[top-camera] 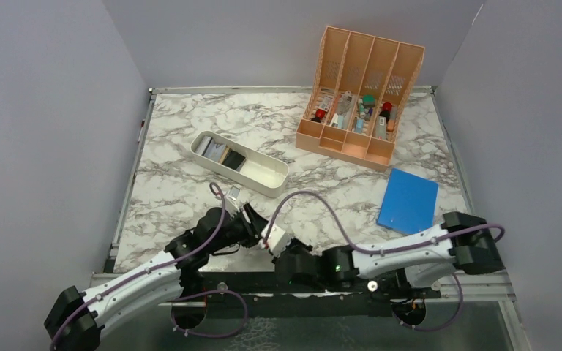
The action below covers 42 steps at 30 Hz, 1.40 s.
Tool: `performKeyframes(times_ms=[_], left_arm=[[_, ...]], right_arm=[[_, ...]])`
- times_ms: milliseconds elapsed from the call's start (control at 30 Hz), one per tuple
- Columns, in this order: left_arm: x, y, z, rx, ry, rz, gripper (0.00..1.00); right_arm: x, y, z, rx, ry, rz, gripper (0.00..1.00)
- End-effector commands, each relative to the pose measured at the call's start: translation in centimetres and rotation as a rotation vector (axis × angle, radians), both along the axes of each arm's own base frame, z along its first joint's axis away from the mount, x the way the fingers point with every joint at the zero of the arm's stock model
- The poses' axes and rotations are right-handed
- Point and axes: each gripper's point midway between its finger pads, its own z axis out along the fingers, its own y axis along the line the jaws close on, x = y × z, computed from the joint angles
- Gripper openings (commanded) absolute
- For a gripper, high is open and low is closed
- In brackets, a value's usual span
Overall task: Put the credit cards into the card holder
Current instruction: Turn over the card holder at the center of the board.
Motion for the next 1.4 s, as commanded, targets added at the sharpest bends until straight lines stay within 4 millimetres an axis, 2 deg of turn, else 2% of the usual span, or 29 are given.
performKeyframes(times_ms=[0,67,200,367,600,700,800,900,967,1067,1167,1367], left_arm=[[3.7,1.9,4.9,0.153,-0.289,0.099,0.52],[4.4,2.9,5.5,0.245,-0.331,0.114,0.53],[4.5,3.0,6.3,0.336,-0.4,0.056,0.54],[3.9,2.3,5.3,0.387,-0.394,-0.044,0.52],[2.2,0.9,2.8,0.403,-0.32,-0.195,0.45],[1.6,0.7,2.4,0.404,-0.314,-0.24,0.43],[1.2,0.7,2.2,0.399,-0.311,-0.257,0.42],[0.7,0.6,1.7,0.394,-0.295,-0.282,0.4],[0.2,0.6,1.1,0.385,-0.276,-0.299,0.39],[-0.6,0.4,0.5,0.362,-0.256,-0.329,0.36],[-1.3,0.1,0.1,0.336,-0.24,-0.36,0.27],[-2.5,-0.9,0.2,0.272,-0.25,-0.41,0.26]], right_arm=[[-2.3,1.1,2.8,0.27,0.447,0.053,0.01],[-1.7,0.6,3.7,0.335,0.567,0.061,0.01],[-1.2,0.1,4.6,0.39,0.748,0.085,0.01],[-0.7,-0.7,2.5,0.361,1.0,0.081,0.03],[-1.4,-1.3,0.1,0.369,1.284,0.122,0.08],[-0.6,-1.6,-1.6,0.346,1.322,0.079,0.13],[1.1,-1.9,-2.9,0.314,1.296,0.015,0.27],[3.6,-2.3,-3.9,0.279,1.227,-0.074,0.42],[4.8,-2.7,-4.5,0.252,1.192,-0.128,0.48],[5.7,-3.6,-5.5,0.22,1.151,-0.198,0.52],[5.9,-4.1,-6.3,0.214,1.14,-0.241,0.52],[7.4,-4.9,-7.1,0.187,1.079,-0.324,0.58]])
